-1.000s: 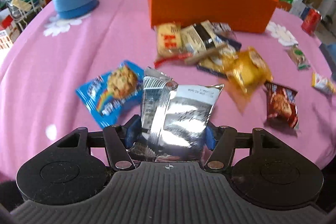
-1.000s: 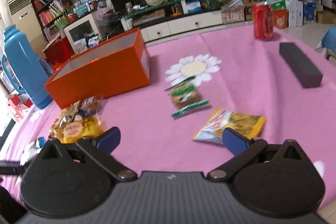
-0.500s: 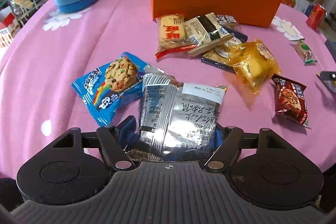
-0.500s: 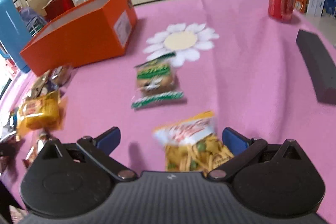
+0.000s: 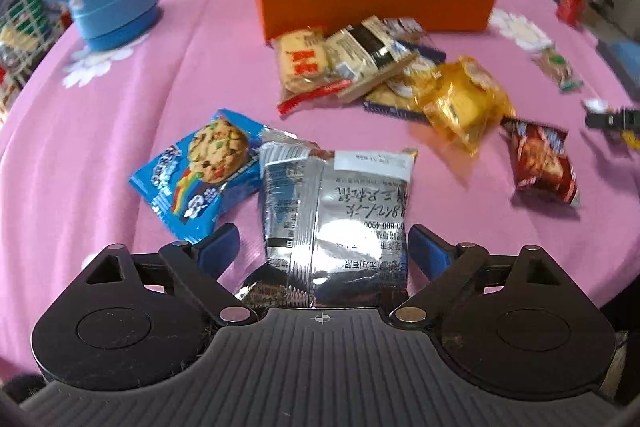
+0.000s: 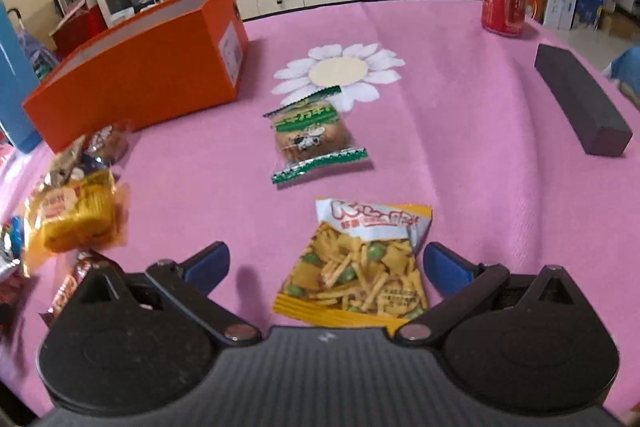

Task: Organize snacks
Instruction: 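Grasp the yellow-green chips bag with the right tool while the left holds the foil bag, then carry both bags into the orange box and open both tools, then move both tools back over the remaining snacks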

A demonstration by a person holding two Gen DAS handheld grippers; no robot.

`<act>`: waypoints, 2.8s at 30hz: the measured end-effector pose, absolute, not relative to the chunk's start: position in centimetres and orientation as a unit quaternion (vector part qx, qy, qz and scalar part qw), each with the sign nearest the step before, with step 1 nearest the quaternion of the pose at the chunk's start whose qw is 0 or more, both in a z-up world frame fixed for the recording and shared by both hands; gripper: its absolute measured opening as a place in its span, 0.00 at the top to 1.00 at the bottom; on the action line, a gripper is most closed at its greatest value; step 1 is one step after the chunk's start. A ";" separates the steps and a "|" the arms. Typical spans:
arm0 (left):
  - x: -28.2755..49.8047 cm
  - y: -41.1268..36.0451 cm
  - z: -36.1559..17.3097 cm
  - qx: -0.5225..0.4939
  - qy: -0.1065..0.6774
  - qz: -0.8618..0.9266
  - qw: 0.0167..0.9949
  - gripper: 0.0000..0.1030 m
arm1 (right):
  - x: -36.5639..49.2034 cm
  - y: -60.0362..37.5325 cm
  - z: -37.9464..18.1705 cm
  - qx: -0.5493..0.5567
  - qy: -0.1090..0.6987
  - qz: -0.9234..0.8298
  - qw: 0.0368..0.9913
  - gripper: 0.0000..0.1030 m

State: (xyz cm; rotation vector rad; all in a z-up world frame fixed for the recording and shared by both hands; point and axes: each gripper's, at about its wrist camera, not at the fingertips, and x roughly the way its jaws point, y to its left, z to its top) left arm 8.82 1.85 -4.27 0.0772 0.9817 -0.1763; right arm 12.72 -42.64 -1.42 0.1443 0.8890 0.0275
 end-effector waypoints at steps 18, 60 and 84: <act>8.5 3.4 -0.6 -0.043 0.436 -0.077 0.895 0.76 | 8.9 -42.6 2.2 0.143 0.374 0.052 0.915 0.44; 21.5 1.2 4.1 -0.056 0.365 -0.070 0.927 0.32 | 21.5 -34.4 7.4 0.085 0.313 0.167 0.931 0.01; 5.6 1.8 0.0 -0.064 0.445 -0.033 0.892 0.30 | 11.3 -33.0 -1.8 0.029 0.407 0.077 0.910 0.01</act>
